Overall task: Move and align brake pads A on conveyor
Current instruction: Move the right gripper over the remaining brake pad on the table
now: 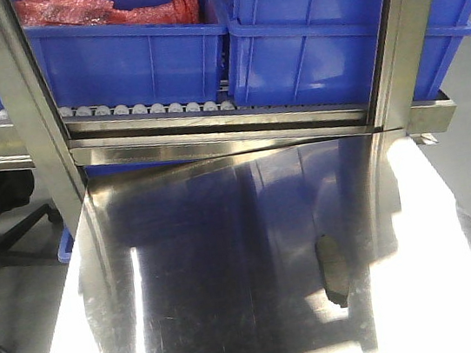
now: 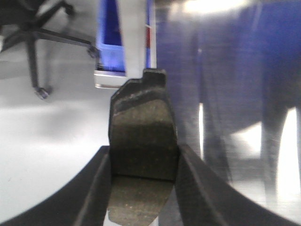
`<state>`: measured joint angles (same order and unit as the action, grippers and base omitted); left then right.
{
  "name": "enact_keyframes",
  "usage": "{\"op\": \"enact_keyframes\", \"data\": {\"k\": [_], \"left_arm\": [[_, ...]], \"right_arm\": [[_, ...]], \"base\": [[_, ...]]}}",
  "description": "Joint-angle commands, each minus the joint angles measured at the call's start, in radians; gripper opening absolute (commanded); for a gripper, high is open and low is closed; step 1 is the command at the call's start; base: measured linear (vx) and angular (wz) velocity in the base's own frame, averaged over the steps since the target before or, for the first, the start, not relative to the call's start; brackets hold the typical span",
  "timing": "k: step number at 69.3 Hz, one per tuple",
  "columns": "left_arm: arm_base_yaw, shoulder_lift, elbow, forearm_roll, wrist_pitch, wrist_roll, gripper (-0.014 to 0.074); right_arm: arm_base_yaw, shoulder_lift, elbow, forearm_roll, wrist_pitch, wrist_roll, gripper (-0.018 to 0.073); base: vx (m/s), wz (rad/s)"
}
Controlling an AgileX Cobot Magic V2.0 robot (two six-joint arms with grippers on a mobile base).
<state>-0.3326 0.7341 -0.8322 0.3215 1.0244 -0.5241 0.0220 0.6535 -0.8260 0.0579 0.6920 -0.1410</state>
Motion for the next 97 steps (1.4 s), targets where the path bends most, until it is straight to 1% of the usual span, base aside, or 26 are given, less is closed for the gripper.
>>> {"op": "enact_keyframes", "data": {"k": [1,11,17,97], "left_arm": [[0.032,-0.073,0.007,0.029,-0.056,-0.010,-0.0007],[0.063,-0.135,0.044,0.032,-0.058,0.006,-0.0007],[0.063,-0.142,0.043,0.032,-0.051,0.025,-0.0007],[0.063,-0.142,0.043,0.027,-0.059,0.025,-0.0006]], "right_arm": [[-0.004,0.005,-0.027,-0.004,-0.069,-0.010,0.0558],[-0.004,0.005,-0.027,-0.004,-0.069,-0.010,0.0558],[-0.004,0.005,-0.027,-0.004,-0.069,-0.010,0.0558],[-0.004,0.005,-0.027,0.005,-0.069,-0.010,0.0558]], "base": [[0.00,0.00],[0.00,0.00],[0.00,0.00],[0.00,0.00]]}}
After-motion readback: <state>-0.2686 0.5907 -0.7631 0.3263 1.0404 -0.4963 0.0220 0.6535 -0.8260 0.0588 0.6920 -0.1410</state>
